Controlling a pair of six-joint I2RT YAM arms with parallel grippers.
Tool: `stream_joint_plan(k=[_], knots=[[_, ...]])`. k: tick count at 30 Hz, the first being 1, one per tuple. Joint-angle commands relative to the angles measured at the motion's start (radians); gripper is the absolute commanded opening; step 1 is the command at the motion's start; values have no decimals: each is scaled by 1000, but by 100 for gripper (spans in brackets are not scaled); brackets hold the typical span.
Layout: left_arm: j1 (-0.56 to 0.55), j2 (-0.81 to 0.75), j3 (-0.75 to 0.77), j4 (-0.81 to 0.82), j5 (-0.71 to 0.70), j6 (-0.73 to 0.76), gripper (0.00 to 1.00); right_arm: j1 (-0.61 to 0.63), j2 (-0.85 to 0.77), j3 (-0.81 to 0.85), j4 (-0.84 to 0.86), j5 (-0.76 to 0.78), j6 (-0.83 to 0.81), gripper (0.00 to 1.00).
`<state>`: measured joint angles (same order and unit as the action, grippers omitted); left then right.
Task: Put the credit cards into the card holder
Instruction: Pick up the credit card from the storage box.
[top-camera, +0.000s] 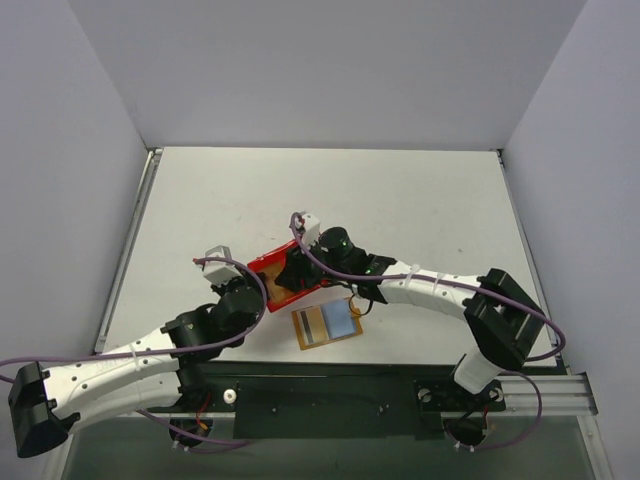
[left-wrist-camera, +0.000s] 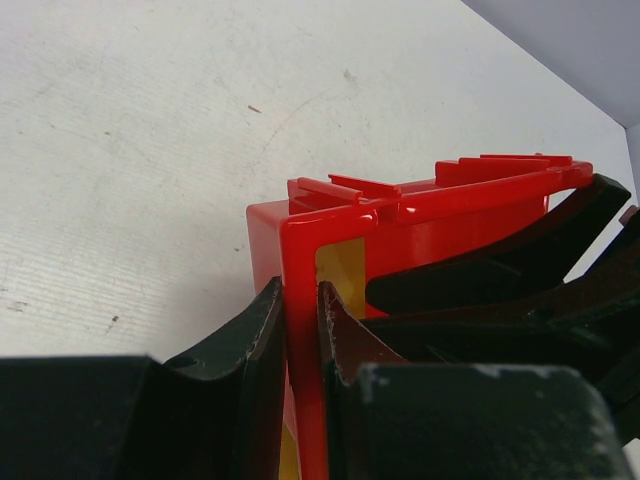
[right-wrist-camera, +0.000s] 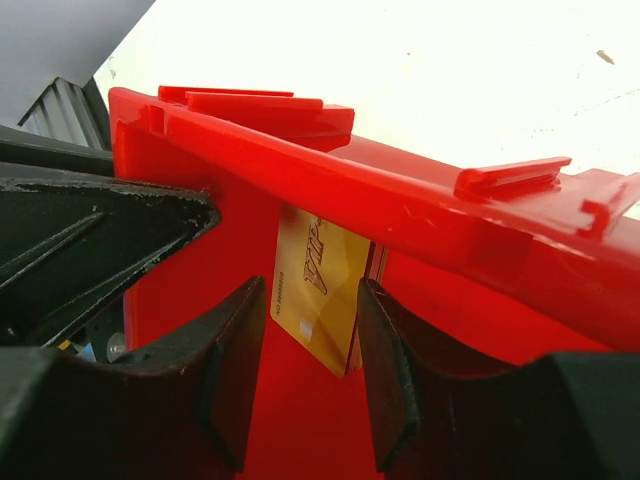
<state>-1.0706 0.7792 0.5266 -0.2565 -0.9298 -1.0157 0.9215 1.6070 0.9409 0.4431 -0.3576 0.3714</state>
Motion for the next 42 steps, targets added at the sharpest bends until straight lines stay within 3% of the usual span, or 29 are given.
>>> stream_joint_plan(k=[1,16,33,42], knots=[[-22,-32,49,329,209,-35,0,13,30,-17,83,-181,32,36],[15,-14,33,367,293,-50,0,-52,31,-42,152,-360,57,36],[55,22,29,408,396,-52,0,-50,28,-19,77,-385,4,35],[57,12,27,402,387,-47,0,19,11,21,-105,-147,-91,33]])
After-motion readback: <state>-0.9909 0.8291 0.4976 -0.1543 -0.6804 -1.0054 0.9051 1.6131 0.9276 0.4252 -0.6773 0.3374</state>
